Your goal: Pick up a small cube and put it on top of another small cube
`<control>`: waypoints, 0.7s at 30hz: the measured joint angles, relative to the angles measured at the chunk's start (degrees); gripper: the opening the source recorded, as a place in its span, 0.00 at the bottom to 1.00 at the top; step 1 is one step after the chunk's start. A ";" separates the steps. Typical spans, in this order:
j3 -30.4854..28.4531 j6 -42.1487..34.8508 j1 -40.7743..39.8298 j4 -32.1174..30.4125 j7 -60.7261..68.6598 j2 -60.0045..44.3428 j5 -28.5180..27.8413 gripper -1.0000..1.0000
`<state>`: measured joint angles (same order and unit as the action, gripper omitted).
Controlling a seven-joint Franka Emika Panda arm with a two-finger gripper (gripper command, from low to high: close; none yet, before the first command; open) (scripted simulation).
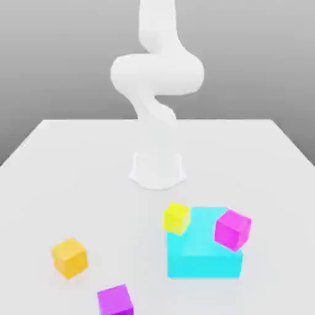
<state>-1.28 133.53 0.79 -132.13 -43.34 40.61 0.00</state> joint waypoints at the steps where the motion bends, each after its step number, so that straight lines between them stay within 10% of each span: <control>1: -0.56 0.76 0.32 -0.15 1.10 -2.25 0.04 0.50; 21: -7.67 14.69 1.85 -2.92 24.66 -43.99 5.16 0.50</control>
<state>-8.95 148.22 2.63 -135.05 -18.68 -3.38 5.16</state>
